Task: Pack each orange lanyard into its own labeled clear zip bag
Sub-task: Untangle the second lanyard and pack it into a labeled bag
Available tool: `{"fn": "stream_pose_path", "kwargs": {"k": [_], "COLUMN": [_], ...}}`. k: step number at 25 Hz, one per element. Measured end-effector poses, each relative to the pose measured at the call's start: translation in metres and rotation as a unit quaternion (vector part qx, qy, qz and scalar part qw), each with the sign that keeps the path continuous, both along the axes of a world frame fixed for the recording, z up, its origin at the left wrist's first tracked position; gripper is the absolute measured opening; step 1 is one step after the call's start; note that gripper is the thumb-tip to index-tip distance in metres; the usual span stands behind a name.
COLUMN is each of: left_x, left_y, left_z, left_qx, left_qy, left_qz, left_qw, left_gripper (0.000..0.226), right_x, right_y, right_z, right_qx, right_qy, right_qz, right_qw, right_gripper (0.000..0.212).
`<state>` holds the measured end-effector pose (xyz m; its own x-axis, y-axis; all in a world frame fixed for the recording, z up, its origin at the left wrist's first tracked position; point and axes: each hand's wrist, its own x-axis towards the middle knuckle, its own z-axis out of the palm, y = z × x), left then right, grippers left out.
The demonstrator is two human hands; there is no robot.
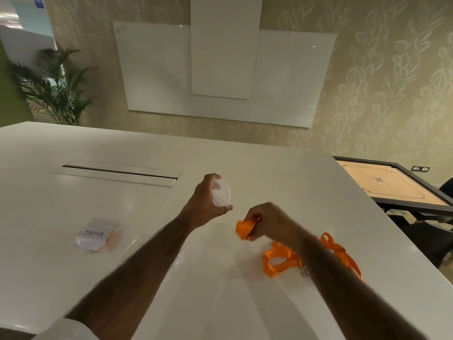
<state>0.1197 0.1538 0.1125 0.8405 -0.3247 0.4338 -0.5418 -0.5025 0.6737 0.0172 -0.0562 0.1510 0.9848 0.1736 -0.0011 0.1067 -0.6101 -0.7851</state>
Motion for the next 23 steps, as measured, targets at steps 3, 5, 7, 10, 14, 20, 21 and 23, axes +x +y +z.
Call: {"fn": "stream_pose_path", "kwargs": {"k": [3, 5, 7, 10, 14, 20, 21, 23], "left_x": [-0.003, -0.005, -0.007, -0.009, -0.012, -0.007, -0.007, -0.010], "left_y": [-0.003, -0.008, -0.015, -0.022, -0.028, -0.034, -0.035, -0.037], "left_z": [0.001, 0.002, 0.004, 0.010, 0.017, 0.022, 0.023, 0.024], "left_qx": [-0.005, -0.001, 0.007, 0.021, 0.029, 0.053, 0.051, 0.033], "left_qy": [0.001, -0.002, -0.009, -0.016, -0.037, -0.032, -0.030, -0.024], "left_qz": [-0.003, -0.010, -0.020, -0.028, -0.043, -0.036, -0.035, -0.031], "left_qw": [1.000, 1.000, 1.000, 0.999, 0.998, 0.997, 0.998, 0.999], "left_gripper": [0.093, 0.093, 0.093, 0.092, 0.094, 0.084, 0.079, 0.073], "right_x": [0.006, 0.013, 0.020, 0.027, 0.032, 0.036, 0.035, 0.034], "right_y": [-0.016, -0.016, -0.010, 0.004, 0.023, 0.041, 0.044, 0.048], "right_z": [0.049, 0.072, 0.081, 0.079, 0.063, 0.056, 0.056, 0.055], "right_qx": [0.259, 0.346, 0.370, 0.360, 0.262, -0.053, -0.096, -0.171], "right_qy": [-0.015, -0.024, -0.027, -0.021, -0.053, -0.172, -0.195, -0.216], "right_qz": [-0.041, -0.051, -0.053, -0.056, -0.095, -0.189, -0.199, -0.206], "right_qw": [0.965, 0.937, 0.927, 0.931, 0.959, 0.965, 0.955, 0.939], "right_gripper": [0.017, 0.016, 0.020, 0.022, 0.013, 0.005, 0.006, 0.008]}}
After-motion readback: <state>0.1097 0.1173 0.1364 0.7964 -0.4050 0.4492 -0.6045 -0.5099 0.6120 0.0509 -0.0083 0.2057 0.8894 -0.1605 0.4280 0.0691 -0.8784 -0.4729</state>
